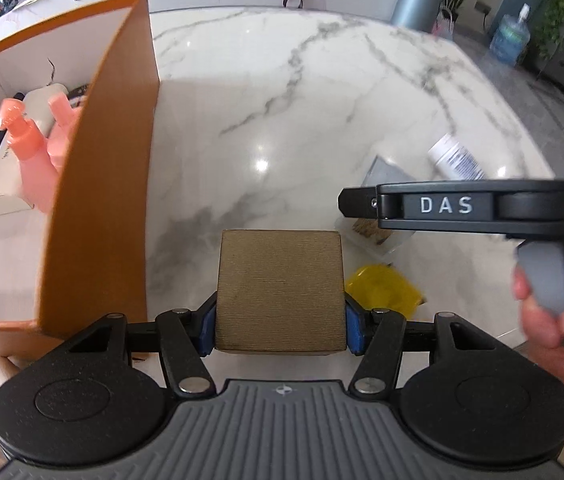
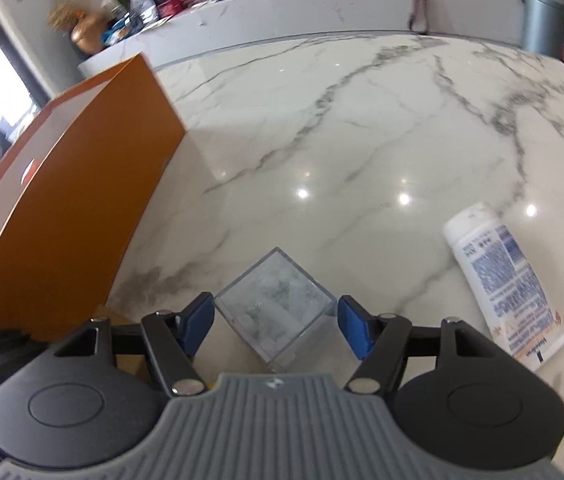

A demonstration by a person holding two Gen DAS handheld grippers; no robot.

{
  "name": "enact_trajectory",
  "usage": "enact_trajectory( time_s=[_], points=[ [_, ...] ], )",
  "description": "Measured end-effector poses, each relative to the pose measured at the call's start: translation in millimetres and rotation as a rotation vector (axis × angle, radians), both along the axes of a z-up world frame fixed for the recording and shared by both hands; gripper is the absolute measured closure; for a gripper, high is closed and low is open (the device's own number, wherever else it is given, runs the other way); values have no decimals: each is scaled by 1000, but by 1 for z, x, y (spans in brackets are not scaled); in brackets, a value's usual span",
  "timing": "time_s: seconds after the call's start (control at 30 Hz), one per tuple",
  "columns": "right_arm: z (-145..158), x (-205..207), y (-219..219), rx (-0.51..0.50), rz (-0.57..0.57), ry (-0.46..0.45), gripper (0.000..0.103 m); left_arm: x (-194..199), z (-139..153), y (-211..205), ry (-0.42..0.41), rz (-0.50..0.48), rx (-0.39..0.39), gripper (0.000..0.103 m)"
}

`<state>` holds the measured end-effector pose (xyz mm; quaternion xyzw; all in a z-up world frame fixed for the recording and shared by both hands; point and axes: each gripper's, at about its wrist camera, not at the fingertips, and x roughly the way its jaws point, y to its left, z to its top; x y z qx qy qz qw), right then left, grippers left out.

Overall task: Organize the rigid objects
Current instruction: 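Close the right tool on the clear plastic cube while the left tool holds the brown cube, then carry the brown cube and clear cube over the shoebox with both tools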

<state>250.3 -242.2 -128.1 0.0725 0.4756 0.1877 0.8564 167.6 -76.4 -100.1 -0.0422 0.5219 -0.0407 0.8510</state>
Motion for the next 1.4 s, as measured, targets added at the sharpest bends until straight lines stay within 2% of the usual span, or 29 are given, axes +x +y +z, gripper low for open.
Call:
enact_trajectory(
  time_s=[0.13, 0.27, 0.5, 0.67, 0.8, 0.9, 1.0, 1.23, 1.4],
  points=[
    [0, -1, -16, 79, -76, 35, 35, -10, 25, 4, -47, 3, -64, 36],
    [10, -9, -23, 141, -107, 17, 35, -21, 49, 14, -88, 8, -109, 36],
    [43, -34, -13, 162, -66, -73, 35, -37, 81, 39, -151, 30, -140, 36],
    [80, -48, -1, 199, -11, -137, 35, -44, 105, 76, -196, 35, -143, 36],
    [112, -53, 25, 229, 66, -178, 35, -41, 123, 112, -218, -10, -66, 36],
    [133, -56, 60, 211, 176, -217, 35, -28, 124, 138, -180, -83, 14, 36],
    [143, -54, 101, 158, 286, -225, 35, -7, 113, 155, -119, -149, 110, 36],
    [133, -41, 184, 2, 497, -214, 35, 28, 67, 174, -12, -402, 316, 36],
    [105, -26, 220, -118, 608, -164, 35, 34, 29, 173, 54, -673, 425, 36]
  ],
)
